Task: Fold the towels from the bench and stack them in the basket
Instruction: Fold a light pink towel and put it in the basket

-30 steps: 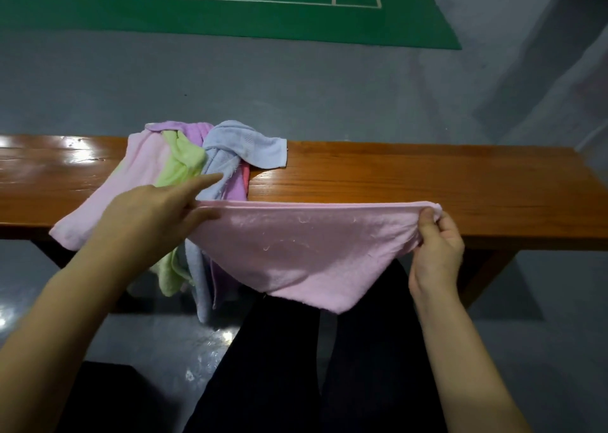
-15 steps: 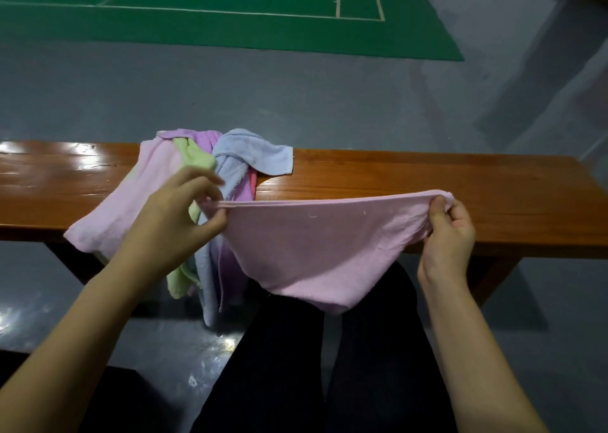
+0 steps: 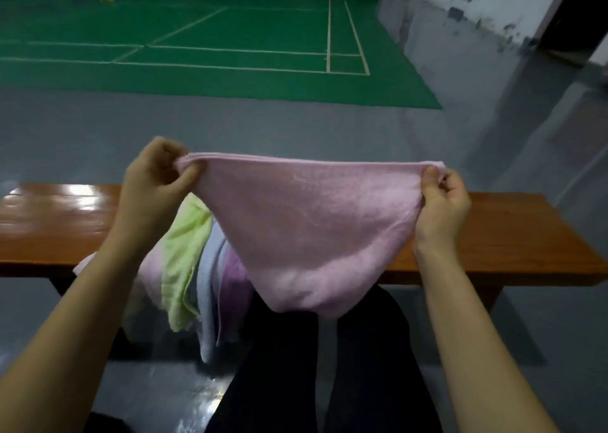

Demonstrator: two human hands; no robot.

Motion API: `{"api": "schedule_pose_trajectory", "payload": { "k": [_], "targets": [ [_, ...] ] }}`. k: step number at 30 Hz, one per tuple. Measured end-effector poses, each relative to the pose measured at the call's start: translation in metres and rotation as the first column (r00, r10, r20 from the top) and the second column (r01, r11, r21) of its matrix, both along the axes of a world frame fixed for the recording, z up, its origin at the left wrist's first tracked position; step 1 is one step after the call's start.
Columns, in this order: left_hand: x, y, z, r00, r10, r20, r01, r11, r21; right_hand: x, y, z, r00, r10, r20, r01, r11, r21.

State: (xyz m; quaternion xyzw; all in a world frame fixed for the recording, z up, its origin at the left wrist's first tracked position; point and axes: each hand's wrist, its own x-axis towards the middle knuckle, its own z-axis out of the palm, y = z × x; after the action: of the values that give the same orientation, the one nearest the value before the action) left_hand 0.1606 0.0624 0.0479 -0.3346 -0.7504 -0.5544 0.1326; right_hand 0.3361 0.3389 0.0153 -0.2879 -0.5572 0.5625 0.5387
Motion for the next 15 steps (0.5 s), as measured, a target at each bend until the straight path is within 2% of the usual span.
{"api": "schedule_pose_trajectory", "payload": {
  "k": [1,2,6,9,12,15],
  "targets": [
    [0.002,0.003,0.008,1.0,-0.02,0.008,0.019,0.996,0.091,0.0,0.001,0.011,1.0,-0.028,0.008,0.027,0.998,0.055],
    [0.005,0.005,0.014,0.999,-0.031,0.009,0.03,0.993,0.115,0.0,0.003,0.017,0.999,-0.047,0.024,0.045,0.994,0.097],
    [0.013,0.0,0.013,0.999,0.03,-0.01,-0.031,0.999,-0.03,0.01,0.009,0.02,0.991,-0.06,0.122,0.045,0.991,0.123],
    [0.014,-0.014,0.03,0.989,0.099,-0.109,-0.107,0.992,-0.066,0.018,0.006,0.029,0.994,-0.015,0.104,0.002,0.992,0.122],
    [0.015,-0.018,0.049,0.983,0.076,-0.167,-0.094,0.991,-0.1,0.02,0.003,0.045,0.998,0.016,0.062,-0.024,0.991,0.129],
    [-0.001,-0.004,0.04,0.99,0.086,-0.111,-0.103,0.982,-0.156,0.006,0.01,0.045,0.996,0.03,0.081,-0.037,0.996,0.078]
  ]
}}
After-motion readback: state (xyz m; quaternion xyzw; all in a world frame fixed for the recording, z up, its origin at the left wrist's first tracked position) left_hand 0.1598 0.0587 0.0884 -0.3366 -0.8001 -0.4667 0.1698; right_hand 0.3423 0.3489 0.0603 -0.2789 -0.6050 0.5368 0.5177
